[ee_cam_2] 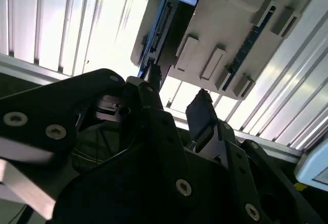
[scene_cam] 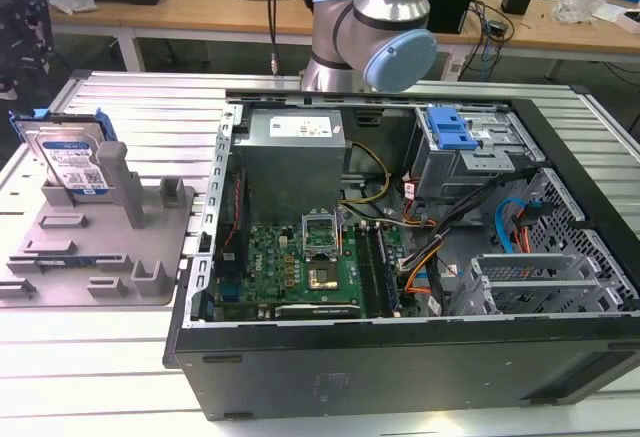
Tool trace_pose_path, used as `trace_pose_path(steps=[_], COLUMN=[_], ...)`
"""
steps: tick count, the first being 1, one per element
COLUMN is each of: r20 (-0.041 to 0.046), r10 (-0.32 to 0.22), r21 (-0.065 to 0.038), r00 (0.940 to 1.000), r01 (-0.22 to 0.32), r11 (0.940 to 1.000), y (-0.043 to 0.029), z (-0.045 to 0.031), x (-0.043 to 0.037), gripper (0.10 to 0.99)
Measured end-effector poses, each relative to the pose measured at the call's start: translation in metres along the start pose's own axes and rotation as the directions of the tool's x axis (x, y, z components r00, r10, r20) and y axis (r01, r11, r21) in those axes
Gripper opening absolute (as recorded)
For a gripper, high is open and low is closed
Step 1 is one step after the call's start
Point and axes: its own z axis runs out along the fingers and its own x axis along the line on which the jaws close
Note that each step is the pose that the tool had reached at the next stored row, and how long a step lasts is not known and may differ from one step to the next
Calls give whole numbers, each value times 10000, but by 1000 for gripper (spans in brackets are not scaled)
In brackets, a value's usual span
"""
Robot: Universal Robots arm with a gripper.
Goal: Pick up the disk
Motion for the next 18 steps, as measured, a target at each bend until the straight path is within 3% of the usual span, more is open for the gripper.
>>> trace_pose_path(steps=[3,7,13,18], r20=[-26,-42,-48,-53], r10=[-618,-638,-866,-1095], r21=[12,12,18,77], r00=[9981,9980,9962,9940], r01=[618,639,866,1096], r11=[9981,9980,9962,9940], y=[1,2,25,76], z=[0,0,-1,3], x=[-13,-14,-197,-192], gripper=[482,482,482,482])
